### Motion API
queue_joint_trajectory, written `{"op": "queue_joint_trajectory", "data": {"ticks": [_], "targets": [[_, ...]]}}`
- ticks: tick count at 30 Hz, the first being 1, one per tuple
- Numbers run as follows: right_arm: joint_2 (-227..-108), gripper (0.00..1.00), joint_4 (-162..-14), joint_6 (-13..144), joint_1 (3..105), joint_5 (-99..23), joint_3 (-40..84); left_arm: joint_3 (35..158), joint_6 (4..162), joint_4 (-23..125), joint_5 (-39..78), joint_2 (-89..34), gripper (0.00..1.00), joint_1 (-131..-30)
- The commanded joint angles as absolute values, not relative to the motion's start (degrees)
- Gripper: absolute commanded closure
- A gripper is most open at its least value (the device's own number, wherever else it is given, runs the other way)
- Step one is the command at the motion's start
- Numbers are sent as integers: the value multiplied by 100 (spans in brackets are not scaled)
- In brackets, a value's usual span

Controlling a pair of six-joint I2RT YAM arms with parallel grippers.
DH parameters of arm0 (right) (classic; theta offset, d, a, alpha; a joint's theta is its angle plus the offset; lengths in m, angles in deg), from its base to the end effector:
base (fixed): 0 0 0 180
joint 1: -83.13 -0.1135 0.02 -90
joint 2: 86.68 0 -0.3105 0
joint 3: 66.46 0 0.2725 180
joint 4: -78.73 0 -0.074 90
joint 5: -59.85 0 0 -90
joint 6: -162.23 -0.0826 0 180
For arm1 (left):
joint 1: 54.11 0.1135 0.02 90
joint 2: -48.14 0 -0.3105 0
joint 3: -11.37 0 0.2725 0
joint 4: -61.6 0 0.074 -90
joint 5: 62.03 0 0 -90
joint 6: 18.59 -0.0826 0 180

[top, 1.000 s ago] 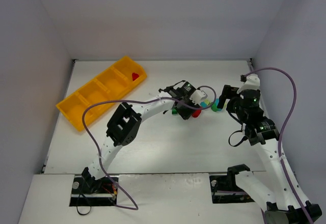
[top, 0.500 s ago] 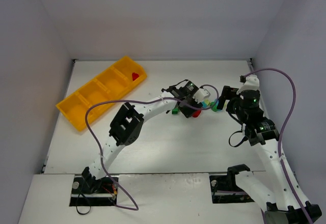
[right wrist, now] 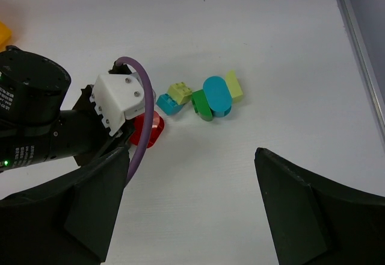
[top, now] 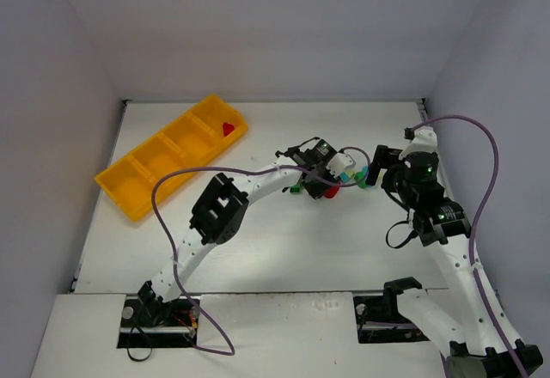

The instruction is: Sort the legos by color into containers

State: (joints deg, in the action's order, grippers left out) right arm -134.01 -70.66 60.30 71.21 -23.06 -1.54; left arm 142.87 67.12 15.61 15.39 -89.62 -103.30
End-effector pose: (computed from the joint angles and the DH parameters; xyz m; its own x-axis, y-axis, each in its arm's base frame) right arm 0.2186 0.0357 0.3890 -0.2337 0.1603 -0.9590 -0.0399 0.9839 0.1742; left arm 0.3886 -0.4775 0.1703 -0.4535 0.6369 -0.6234 0.8622 0.4907 -0.1259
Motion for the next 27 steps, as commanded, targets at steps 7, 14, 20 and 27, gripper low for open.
{"op": "queue_joint_trajectory", "data": {"ticks": [7, 14, 20, 27], "targets": [[-13379, 18, -7282, 6001, 7162, -2224, -136, 14028, 6676, 1522, 1399, -8204, 96, -10376], [-13440, 18, -7273, 6036, 7162, -2197, -57, 13931, 6684, 1329, 1794, -7106, 96, -10202], [-13484, 18, -7273, 6045, 7162, -2189, -4, 14538, 6685, 968, 2583, -6894, 96, -9447], [-13510, 18, -7282, 6036, 7162, -2198, 39, 15213, 6684, 1425, 3490, -7358, 96, -8339]]}}
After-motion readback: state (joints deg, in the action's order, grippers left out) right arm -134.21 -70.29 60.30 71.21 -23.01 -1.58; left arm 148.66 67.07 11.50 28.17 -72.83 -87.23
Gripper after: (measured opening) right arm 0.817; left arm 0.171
